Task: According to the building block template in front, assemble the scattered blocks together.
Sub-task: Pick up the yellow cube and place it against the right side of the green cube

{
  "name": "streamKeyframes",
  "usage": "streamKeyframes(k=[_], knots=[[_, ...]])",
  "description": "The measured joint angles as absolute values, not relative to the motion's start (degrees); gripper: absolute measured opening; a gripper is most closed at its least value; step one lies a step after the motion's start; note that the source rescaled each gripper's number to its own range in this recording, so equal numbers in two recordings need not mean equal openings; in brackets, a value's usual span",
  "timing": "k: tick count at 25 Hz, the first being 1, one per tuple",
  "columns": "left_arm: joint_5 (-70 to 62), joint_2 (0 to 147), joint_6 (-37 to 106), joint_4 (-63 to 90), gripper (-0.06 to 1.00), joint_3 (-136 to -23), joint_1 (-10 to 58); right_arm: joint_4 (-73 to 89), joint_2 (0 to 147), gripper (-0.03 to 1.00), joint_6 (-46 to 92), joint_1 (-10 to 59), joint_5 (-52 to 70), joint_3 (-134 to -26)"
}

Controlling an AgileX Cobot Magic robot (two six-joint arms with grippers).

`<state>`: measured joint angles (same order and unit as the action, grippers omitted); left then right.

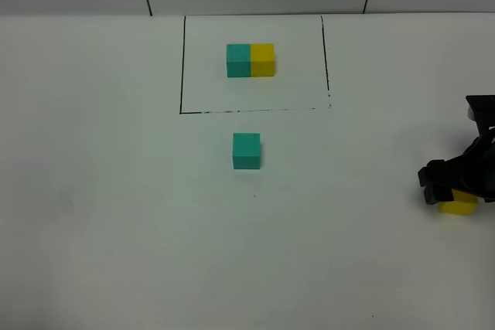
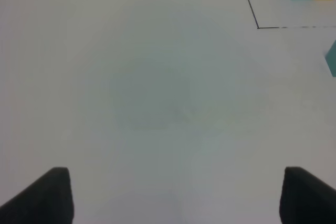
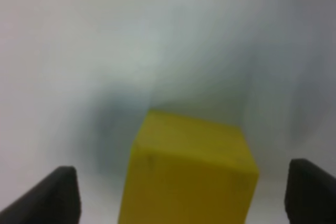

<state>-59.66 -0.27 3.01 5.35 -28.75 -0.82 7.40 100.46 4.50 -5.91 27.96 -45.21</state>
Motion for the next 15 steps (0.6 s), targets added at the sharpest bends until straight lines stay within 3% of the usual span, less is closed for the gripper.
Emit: streamKeyframes(k=[4, 6, 11, 15], knots=[[-59.7, -0.3, 3.0, 5.4, 0.71, -28.7, -0.8, 7.5, 102.0, 0.56, 4.5, -5.9, 28.0, -45.2], [-59.7, -0.3, 3.0, 5.4, 0.71, -28.7, -0.8, 7.5, 102.1, 0.46, 4.5, -5.9, 28.0, -45.2], [-59.7, -0.3, 3.0, 5.4, 0.71, -28.7, -0.8, 7.5, 102.1, 0.00, 4.5, -5.9, 27.9, -45.2], [-59.7, -0.3, 3.0, 5.4, 0.71, -28.7, -0.8, 7.5, 102.1, 0.01, 4.5, -5.9, 27.9, -45.2]])
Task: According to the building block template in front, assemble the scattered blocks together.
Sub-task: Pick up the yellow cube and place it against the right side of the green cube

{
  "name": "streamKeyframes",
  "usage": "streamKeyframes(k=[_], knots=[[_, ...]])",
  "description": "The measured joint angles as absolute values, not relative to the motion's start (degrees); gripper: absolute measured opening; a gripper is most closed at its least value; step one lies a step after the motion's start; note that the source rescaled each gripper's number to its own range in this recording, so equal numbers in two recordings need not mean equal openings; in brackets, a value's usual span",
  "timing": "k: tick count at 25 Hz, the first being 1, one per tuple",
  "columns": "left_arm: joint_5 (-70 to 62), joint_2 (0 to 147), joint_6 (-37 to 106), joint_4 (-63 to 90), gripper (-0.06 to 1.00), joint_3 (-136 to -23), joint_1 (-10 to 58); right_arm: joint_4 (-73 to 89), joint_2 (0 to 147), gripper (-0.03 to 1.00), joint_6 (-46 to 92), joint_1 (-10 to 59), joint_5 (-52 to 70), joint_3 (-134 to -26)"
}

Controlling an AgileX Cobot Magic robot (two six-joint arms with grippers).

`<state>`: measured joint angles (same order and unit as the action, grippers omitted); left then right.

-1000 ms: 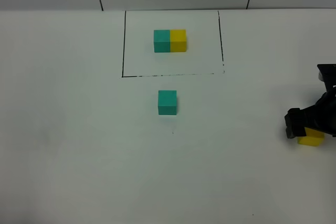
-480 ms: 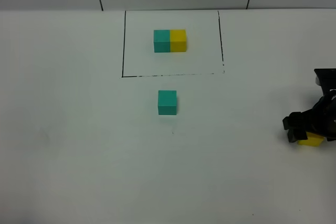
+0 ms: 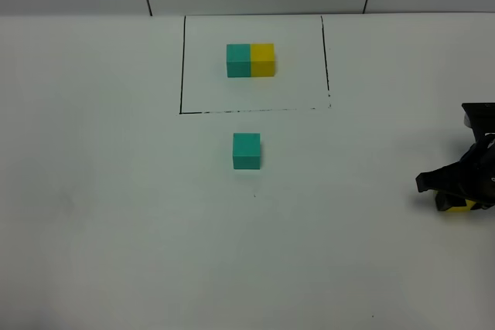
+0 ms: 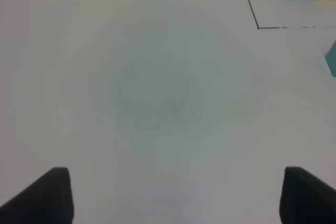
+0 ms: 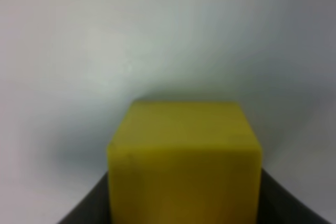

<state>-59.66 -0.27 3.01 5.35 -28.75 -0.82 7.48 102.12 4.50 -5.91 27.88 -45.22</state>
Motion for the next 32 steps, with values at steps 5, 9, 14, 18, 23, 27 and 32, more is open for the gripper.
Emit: streamKeyframes(k=[5, 9, 14, 18, 23, 27, 32], knots=[[-59.7, -0.3, 3.0, 5.4, 0.71, -28.7, -0.8, 7.4, 102.0, 0.01, 9.0, -5.6, 29.9, -45.8], [-59.7, -0.3, 3.0, 5.4, 0.71, -28.7, -0.8, 7.0, 100.7, 0.01, 21.9, -2.4, 36.8, -48.9], [-59.7, -0.3, 3.0, 5.4, 0.71, -28.7, -0.8, 5.0, 99.7, 0.01, 43.5, 7.3, 47.5, -56.8], [-59.7, -0.3, 3.0, 5.4, 0.71, -28.7, -0.8, 0.0, 102.8, 0.01, 48.4, 15.7, 54.7, -65.6], [-59.7, -0.3, 3.0, 5.4, 0.71, -28.7, -0.8, -5.1, 111.1, 0.01, 51.2, 21.3, 61.3, -77.0], [-59.7, -0.3, 3.0, 5.4, 0.71, -28.7, -0.8, -0.9, 116.0, 0.01, 55.6, 22.1, 60.8, -83.9], [-59.7, -0.3, 3.0, 5.4, 0.71, -28.7, -0.8, 5.1, 120.9, 0.01, 59.2, 22.5, 59.8, -90.1]])
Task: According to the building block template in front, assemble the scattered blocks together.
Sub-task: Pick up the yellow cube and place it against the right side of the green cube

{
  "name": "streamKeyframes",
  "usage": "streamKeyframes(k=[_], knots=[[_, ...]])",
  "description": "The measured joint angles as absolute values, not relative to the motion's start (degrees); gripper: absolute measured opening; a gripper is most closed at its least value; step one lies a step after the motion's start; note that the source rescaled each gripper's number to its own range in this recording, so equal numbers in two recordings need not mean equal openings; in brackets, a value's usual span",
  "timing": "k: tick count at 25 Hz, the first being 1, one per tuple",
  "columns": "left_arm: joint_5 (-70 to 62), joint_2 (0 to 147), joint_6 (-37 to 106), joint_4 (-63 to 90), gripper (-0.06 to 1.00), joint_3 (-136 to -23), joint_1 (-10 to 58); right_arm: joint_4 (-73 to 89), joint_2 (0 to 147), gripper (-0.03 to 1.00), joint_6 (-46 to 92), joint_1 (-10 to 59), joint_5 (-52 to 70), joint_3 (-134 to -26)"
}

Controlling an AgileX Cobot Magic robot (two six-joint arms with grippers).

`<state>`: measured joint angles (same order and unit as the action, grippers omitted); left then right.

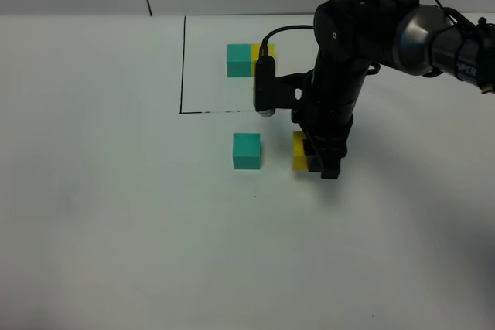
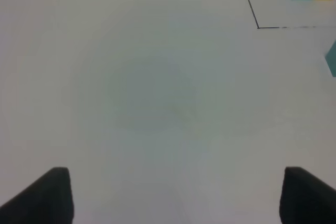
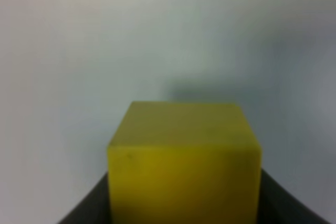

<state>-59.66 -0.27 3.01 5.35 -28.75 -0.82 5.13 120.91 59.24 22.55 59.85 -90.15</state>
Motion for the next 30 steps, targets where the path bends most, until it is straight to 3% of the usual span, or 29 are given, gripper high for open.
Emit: streamKeyframes(k=[30], knots=[[-59.7, -0.3, 3.0, 5.4, 0.71, -28.7, -0.8, 5.4, 128.5, 0.01, 54.7, 24.4, 49.6, -93.1]])
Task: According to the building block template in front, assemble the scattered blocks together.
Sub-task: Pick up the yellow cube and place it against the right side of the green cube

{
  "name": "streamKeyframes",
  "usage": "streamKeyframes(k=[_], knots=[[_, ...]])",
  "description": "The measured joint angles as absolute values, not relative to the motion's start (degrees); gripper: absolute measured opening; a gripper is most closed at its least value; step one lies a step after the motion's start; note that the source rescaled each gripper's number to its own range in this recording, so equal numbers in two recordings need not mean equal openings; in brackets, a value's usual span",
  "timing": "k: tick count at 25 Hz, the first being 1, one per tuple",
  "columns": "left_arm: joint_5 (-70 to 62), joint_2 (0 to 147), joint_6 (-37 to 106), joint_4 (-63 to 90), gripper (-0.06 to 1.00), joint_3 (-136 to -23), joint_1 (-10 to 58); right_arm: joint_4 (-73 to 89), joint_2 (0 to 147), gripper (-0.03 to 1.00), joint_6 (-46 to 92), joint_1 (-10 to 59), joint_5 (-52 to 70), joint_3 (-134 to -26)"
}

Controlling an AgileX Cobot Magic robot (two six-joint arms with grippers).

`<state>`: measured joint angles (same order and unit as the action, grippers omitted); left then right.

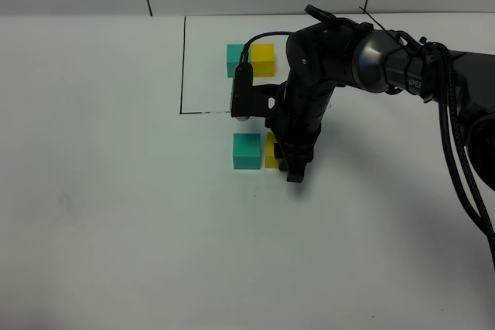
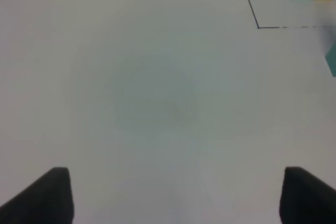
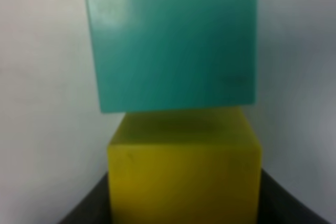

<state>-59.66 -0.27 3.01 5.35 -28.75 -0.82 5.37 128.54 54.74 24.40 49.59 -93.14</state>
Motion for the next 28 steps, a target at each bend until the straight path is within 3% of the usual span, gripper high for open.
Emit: streamKeyframes(k=[28], knots=[[-59.7, -0.3, 3.0, 5.4, 0.71, -28.7, -0.8, 5.4, 129.2, 0.01, 58.1, 25.4, 48.8, -93.4]])
